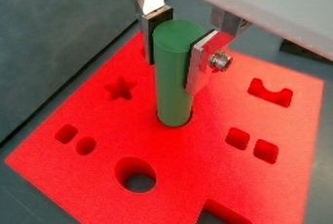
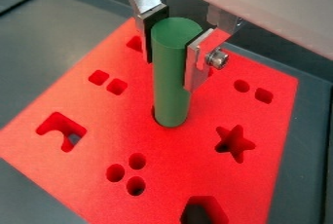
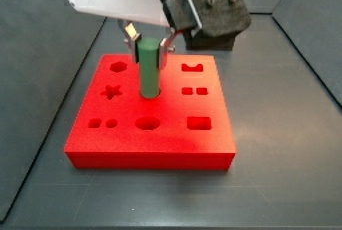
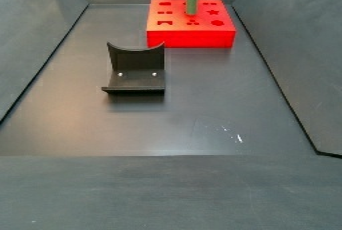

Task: Insert the round object.

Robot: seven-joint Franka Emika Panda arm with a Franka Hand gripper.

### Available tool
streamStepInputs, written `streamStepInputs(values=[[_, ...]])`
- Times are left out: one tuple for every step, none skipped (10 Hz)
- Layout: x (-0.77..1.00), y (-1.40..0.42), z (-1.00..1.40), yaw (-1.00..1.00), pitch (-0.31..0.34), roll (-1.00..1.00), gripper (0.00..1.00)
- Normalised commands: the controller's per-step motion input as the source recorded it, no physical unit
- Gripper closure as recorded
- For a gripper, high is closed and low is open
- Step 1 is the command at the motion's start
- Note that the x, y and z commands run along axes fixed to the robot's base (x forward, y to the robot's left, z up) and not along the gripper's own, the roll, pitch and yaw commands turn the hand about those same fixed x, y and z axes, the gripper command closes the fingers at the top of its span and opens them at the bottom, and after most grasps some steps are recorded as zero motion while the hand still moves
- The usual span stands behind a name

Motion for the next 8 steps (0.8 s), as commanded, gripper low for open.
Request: streamStepInputs(values=[[0.06, 0.0, -0.03, 0.0, 0.0, 0.0, 1.0], [0.1, 0.0, -0.35, 0.0, -0.019, 0.0, 1.0], [0.15, 0.0, -0.6, 0.0, -0.083, 0.0, 1.0], [0.13, -0.04, -0.71, 0.0, -0.116, 0.04, 1.0], [0.11, -0.03, -0.75, 0.0, -0.123, 0.03, 1.0], [0.07, -0.04, -0.76, 0.0, -0.124, 0.05, 1.0], [0.03, -0.06, -0.78, 0.0, -0.139, 0.1, 1.0], [0.0, -0.07, -0.78, 0.0, -0.137, 0.14, 1.0]])
